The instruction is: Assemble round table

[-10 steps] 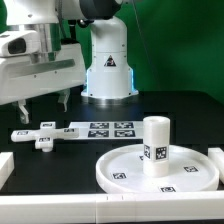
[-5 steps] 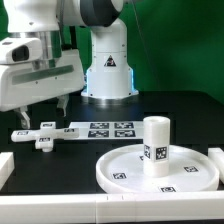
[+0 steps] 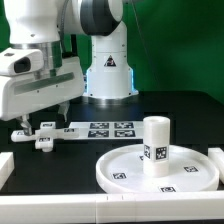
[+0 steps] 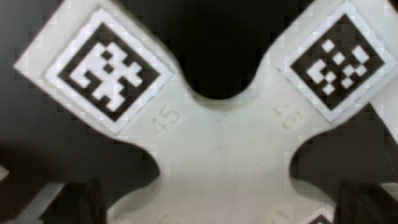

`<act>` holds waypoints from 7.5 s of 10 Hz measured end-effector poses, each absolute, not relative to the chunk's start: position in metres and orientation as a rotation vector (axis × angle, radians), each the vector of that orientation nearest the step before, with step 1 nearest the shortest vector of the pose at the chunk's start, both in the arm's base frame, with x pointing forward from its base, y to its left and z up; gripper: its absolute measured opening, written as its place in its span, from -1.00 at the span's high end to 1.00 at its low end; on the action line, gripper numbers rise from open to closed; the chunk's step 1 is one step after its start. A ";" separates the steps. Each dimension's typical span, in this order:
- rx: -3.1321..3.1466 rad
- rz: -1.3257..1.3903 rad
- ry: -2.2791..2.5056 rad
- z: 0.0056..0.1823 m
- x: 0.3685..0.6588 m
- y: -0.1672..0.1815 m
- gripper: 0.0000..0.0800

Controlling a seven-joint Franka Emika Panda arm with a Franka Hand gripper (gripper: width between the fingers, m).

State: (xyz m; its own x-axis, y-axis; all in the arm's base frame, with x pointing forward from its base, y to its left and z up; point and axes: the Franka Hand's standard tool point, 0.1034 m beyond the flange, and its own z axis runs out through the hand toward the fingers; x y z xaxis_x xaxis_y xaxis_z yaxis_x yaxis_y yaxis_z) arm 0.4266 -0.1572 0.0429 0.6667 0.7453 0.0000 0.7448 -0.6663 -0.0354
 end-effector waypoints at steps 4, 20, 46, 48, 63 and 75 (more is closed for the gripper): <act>-2.834 0.035 -1.265 0.038 0.424 -0.158 -0.62; -2.819 0.075 -1.252 0.024 0.415 -0.157 -0.11; -2.934 0.077 -0.765 0.134 0.561 0.035 -0.11; -2.936 0.069 -0.769 0.129 0.561 0.034 -0.12; -2.939 0.093 -0.753 0.111 0.550 0.037 -0.12; -2.943 0.084 -0.757 0.102 0.549 0.034 -0.12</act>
Offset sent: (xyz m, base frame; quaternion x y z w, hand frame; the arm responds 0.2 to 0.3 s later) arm 0.0039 -0.0023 -0.0061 0.0057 0.0068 -0.0089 0.9999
